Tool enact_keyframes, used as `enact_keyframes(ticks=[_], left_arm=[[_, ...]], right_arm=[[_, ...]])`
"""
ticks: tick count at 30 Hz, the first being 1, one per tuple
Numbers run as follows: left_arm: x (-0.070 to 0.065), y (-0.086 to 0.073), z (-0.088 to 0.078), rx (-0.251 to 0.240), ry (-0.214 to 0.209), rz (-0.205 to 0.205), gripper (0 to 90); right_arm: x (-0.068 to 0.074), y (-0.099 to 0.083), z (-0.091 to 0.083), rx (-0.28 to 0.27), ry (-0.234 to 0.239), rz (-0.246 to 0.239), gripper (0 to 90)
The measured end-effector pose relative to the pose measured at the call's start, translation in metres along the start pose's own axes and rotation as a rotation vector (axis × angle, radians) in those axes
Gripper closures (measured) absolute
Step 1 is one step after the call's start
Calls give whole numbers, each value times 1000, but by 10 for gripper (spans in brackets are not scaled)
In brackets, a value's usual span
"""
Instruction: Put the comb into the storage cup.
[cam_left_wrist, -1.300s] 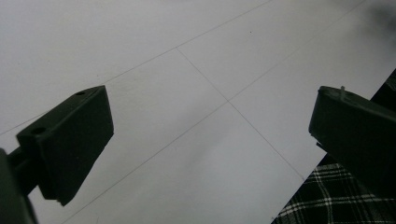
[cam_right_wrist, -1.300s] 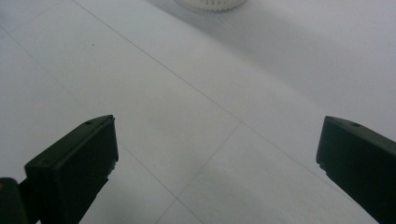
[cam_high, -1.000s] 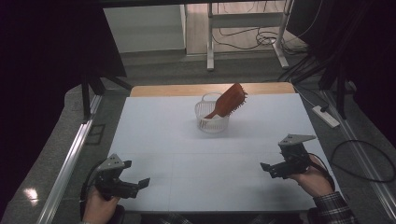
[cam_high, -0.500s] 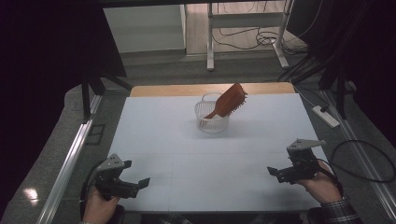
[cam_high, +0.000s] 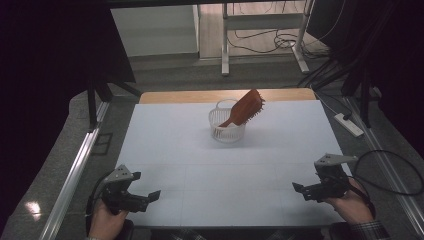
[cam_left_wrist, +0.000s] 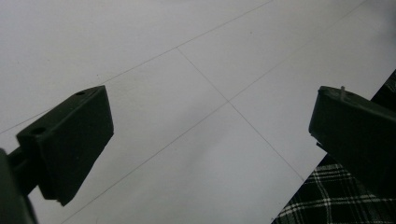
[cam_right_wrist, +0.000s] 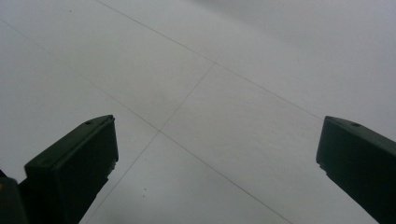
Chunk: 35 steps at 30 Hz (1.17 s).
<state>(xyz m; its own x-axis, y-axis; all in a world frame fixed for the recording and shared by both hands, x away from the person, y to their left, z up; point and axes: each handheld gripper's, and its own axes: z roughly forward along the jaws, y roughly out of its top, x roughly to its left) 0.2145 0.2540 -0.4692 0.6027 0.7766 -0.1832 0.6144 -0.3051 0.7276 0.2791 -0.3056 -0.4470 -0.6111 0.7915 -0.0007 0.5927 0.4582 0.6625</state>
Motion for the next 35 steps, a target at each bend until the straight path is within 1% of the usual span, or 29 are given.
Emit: enact_keyframes(ticks=[10,18,21,24,29,32,35], left_arm=[[0,0,0,-1,0,-3,8],[0,0,0,-2,0,-3,8],[0,0,0,-2,1,-2,8],[0,0,0,-2,2,-2,8],[0,0,0,0,2,-4,8],[0,0,0,-1,2,-3,8],[0,1,0,-1,0,-3,8]], right_arm=[[0,-10,-11,1,-34,18,0],[1,-16,-14,12,-44,31,0],[1,-17,-16,6,-50,39,0],[1,-19,-19,14,-63,44,0],[1,-21,-22,28,-72,46,0],[1,-22,-22,27,-76,48,0],[1,-22,-22,32,-76,41,0]])
